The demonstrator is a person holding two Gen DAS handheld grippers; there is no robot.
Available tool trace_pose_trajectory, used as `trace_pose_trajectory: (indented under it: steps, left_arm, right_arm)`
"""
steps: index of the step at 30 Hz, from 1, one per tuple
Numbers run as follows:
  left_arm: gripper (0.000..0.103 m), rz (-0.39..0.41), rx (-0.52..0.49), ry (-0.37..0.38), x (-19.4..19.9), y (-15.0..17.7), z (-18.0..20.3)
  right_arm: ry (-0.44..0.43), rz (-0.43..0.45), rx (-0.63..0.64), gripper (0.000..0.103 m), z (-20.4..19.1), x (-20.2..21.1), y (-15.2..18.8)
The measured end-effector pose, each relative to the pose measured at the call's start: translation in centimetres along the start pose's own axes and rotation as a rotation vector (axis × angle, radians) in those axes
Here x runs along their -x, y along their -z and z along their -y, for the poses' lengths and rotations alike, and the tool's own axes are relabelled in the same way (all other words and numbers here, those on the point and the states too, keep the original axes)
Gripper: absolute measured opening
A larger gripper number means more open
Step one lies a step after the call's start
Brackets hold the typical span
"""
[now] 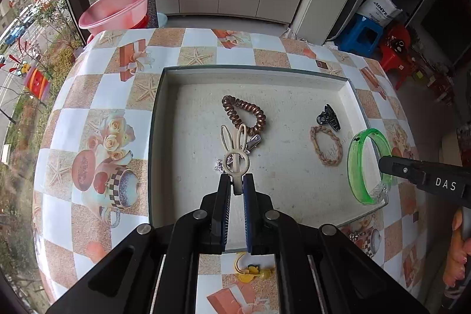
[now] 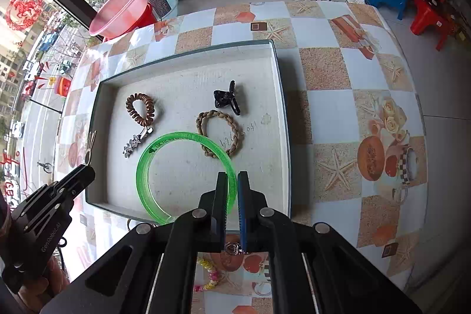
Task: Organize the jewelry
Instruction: 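Carry the bunny-ear clip into the tray and open the left gripper while the right drops the bangle there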
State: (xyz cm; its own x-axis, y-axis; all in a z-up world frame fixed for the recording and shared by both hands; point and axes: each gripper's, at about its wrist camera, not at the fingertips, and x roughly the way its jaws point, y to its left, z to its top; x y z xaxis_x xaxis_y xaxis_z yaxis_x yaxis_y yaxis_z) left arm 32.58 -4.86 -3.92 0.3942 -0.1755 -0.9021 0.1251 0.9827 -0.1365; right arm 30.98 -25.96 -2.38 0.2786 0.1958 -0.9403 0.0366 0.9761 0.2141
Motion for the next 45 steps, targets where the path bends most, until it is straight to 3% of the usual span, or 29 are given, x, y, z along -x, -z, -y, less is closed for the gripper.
trace_pose_trajectory:
  steps: [13,33,34,36,37,38,45]
  left_arm:
    - [0.021,-0.068,-0.047,-0.113,-6.4,-1.0,0.5]
    - [0.021,-0.061,-0.143,-0.194,-6.2,-0.5,2.0]
    - [0.021,-0.065,-0.142,-0.192,-6.1,-0.5,2.0]
    - [0.021,-0.073,-0.133,-0.182,-6.0,-0.5,2.0]
    - [0.021,-0.07,-0.131,-0.181,-5.9,-0.6,2.0]
    - [0.021,-0.068,-0.131,-0.182,-5.8,-0.6,2.0]
    - [0.021,-0.047,-0.116,-0.179,-4.7,-0.8,2.0]
  right_arm:
    - [0.05,-0.044,-0.029,0.007,0.7,-5.2,-2.1]
    - [0.027,-0.082,-0.043,0.009,1.0,-6.6,-1.9]
    - [0.021,-0.082,-0.049,0.011,1.0,-6.6,-1.9]
    - [0.004,-0.08,-0.066,0.028,1.1,-6.4,-1.9]
    - [-0.008,-0.075,-0.072,0.048,1.2,-6.3,-1.9]
    - [-0.017,-0.064,-0.075,0.057,1.1,-6.0,-1.9]
    - [-0.097,0.0,-0.127,0.058,1.4,-3.3,-2.0]
